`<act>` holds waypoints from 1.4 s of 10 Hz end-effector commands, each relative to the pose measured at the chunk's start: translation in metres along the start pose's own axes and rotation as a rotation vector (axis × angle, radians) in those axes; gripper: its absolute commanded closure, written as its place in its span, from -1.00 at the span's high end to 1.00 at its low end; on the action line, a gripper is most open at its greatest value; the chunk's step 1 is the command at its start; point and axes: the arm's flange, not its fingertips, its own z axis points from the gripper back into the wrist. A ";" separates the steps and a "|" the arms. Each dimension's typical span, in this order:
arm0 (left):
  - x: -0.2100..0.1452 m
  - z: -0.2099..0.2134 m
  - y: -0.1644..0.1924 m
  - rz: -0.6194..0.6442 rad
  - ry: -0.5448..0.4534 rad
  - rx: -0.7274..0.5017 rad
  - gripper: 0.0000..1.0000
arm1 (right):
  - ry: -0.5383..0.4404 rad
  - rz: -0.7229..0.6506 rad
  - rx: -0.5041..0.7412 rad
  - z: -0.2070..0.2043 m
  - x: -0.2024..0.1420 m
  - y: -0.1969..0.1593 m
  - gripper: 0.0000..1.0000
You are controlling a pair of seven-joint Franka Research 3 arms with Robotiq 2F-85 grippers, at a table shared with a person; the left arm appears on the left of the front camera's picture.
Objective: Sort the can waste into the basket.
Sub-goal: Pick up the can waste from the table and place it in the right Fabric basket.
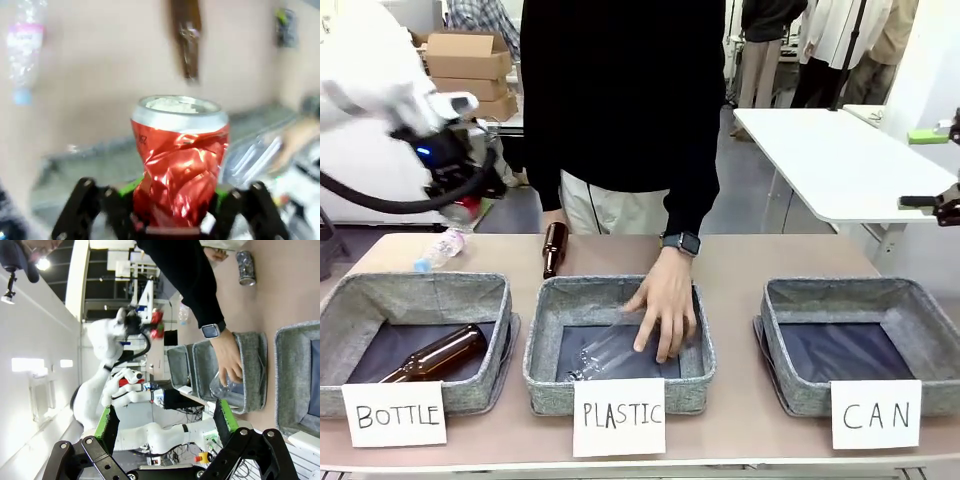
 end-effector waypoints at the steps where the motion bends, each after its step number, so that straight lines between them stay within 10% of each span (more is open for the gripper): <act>1: -0.124 0.039 -0.009 -0.185 0.022 -0.043 -1.00 | 0.004 0.024 0.012 0.000 0.002 -0.001 1.00; 3: -0.190 0.040 -0.007 -0.287 -0.134 -0.036 -1.00 | 0.004 0.024 0.012 0.000 0.002 -0.001 1.00; 4: -0.115 0.040 -0.022 -0.197 0.048 -0.056 -1.00 | 0.004 0.024 0.012 0.000 0.002 -0.001 1.00; 6: -0.115 0.040 -0.022 -0.197 0.048 -0.056 -1.00 | 0.004 0.024 0.012 0.000 0.002 -0.001 1.00; 7: -0.163 0.044 -0.022 -0.245 0.000 -0.060 -0.57 | 0.001 -0.001 0.000 0.000 0.000 0.000 1.00; 8: -0.112 0.023 -0.034 -0.325 -0.036 -0.050 -0.57 | -0.092 0.019 -0.035 0.041 0.004 0.024 1.00; 11: 0.000 -0.022 -0.206 -0.913 -0.058 0.027 -0.57 | -0.152 -0.032 -0.243 0.162 -0.024 0.015 1.00; 14: -0.002 -0.109 -0.376 -1.268 -0.057 -0.074 -0.57 | -0.270 -0.201 -0.310 0.245 -0.081 -0.063 1.00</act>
